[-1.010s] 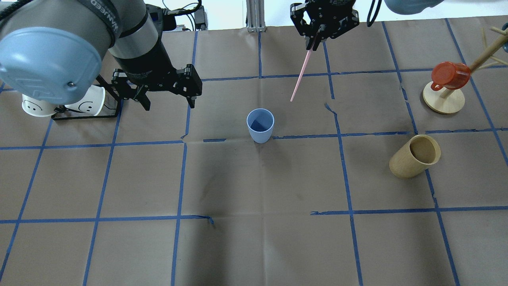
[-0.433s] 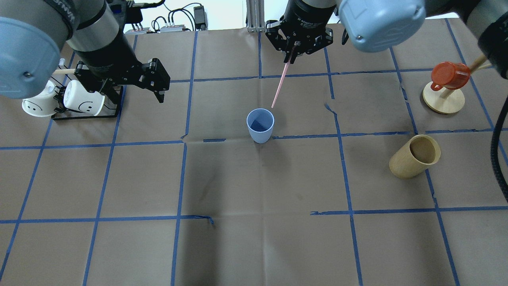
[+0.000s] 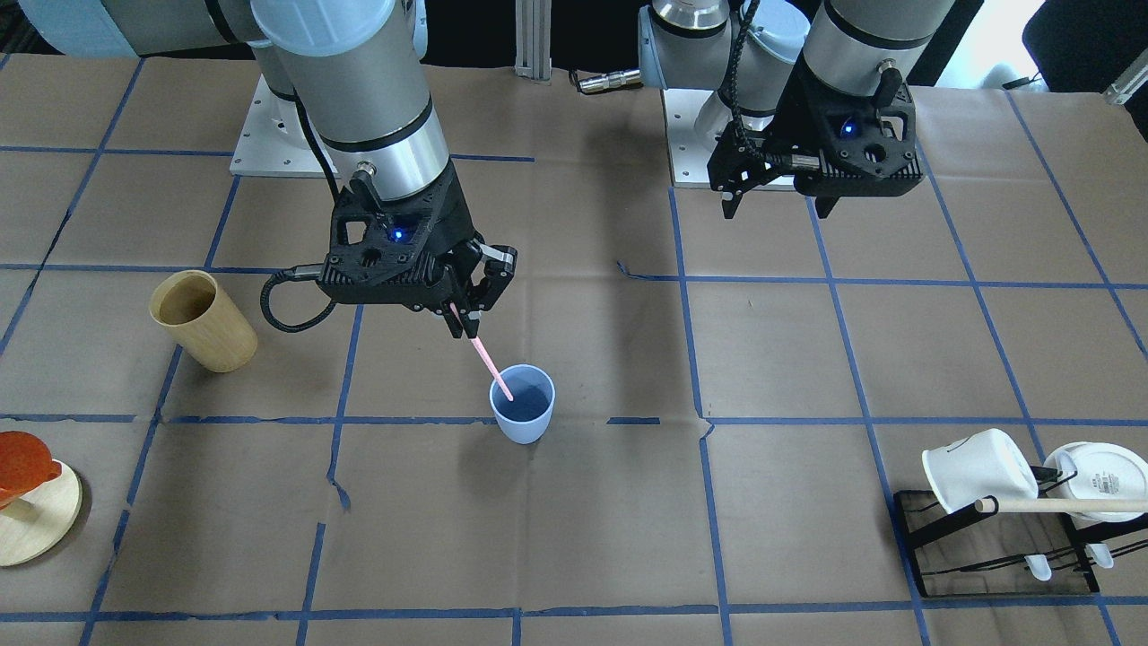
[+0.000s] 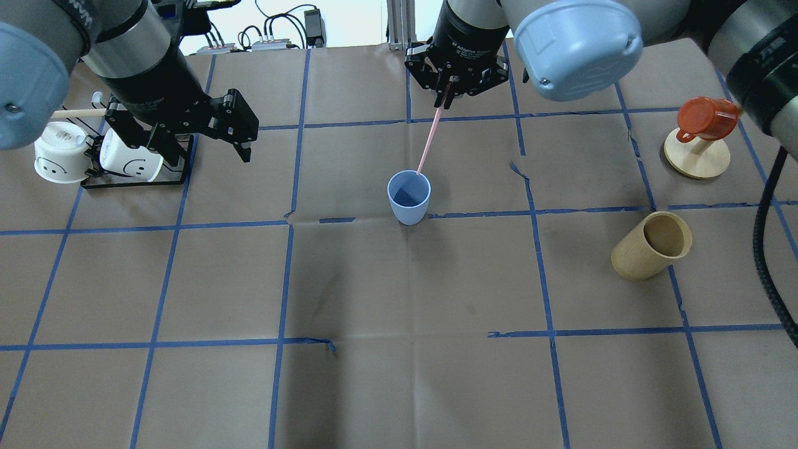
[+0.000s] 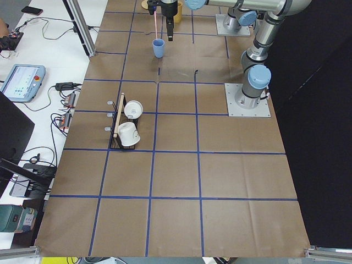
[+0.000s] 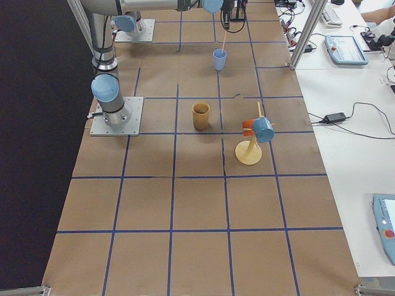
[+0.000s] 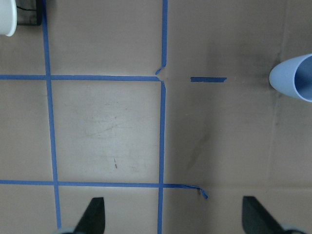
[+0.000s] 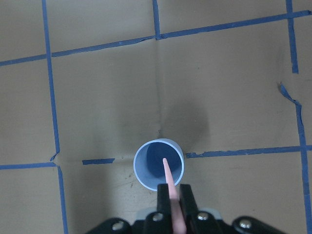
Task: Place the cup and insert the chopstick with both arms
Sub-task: 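Move the right gripper over the blue cup and lower the chopstick into it, then release the chopstick and raise the right gripper away from the cup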
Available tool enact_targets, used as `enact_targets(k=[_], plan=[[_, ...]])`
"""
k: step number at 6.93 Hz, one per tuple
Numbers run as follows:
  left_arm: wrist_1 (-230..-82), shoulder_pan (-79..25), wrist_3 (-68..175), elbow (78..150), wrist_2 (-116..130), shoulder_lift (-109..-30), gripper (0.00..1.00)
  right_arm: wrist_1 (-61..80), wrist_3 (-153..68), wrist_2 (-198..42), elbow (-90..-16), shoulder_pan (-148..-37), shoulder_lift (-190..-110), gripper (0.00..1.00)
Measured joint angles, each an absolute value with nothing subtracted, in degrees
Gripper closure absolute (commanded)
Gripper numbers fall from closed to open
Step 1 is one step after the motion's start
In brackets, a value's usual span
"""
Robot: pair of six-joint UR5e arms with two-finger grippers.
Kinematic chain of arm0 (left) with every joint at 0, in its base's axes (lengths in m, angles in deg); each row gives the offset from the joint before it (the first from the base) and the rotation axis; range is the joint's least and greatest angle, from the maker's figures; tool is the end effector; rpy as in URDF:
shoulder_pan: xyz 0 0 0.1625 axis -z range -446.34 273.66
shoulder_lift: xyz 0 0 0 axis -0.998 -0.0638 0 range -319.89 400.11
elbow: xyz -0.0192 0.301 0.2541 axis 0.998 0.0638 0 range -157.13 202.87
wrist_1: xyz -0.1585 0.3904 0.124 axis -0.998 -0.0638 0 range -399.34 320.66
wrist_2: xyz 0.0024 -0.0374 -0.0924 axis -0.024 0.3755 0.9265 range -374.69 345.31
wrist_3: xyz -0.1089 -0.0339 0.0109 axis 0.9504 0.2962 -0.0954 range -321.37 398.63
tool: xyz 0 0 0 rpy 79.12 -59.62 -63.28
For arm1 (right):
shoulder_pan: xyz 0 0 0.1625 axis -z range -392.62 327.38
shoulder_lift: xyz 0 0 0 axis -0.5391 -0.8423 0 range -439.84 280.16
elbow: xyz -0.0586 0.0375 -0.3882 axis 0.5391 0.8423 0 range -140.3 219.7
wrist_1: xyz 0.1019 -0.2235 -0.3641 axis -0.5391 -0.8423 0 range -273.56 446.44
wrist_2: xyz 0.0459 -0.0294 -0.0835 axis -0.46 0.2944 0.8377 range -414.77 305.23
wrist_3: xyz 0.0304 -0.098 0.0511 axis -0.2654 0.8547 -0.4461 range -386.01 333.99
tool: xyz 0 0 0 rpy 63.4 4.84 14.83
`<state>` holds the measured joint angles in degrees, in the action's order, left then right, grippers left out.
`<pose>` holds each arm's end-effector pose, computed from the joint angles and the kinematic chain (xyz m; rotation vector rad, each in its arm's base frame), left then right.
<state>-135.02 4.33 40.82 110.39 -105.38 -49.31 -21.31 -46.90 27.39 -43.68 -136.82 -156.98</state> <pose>-0.1377 -0.5067 0.4602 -0.0412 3.1273 0.0711 0.2976 -0.5686 0.4101 0.1512 2.9391 -0.2219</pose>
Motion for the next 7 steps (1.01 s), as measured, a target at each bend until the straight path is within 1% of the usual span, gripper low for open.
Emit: enact_targets(k=[1,2,3,4,5,6,7], plan=[[-135.12,4.22,40.85,110.36,-105.39,-49.25,0.0,-23.15,-47.02,27.38,-45.18,-136.84,-157.02,0.88],[-135.09,4.2,40.88,110.33,-105.37,-49.22,0.0,-24.42,-47.18,27.34,-46.2,-136.86,-157.01,0.73],[-135.07,4.16,40.9,110.33,-105.31,-49.2,0.0,-25.08,-47.79,27.3,-46.64,-136.89,-156.93,0.61],[-135.06,4.13,40.91,110.32,-105.28,-49.19,0.0,-25.34,-48.93,27.23,-46.81,-136.92,-156.88,0.35],[-135.06,4.11,40.91,110.32,-105.29,-49.16,0.0,-25.61,-49.76,27.22,-46.84,-136.93,-156.77,0.24],[-135.06,4.1,40.91,110.32,-105.3,-49.14,0.0,-26.06,-50.11,27.3,-46.85,-136.94,-156.58,0.21],[-135.06,4.1,40.89,110.32,-105.3,-49.15,0.0,-26.44,-50.11,27.41,-46.63,-136.95,-156.38,0.16]])
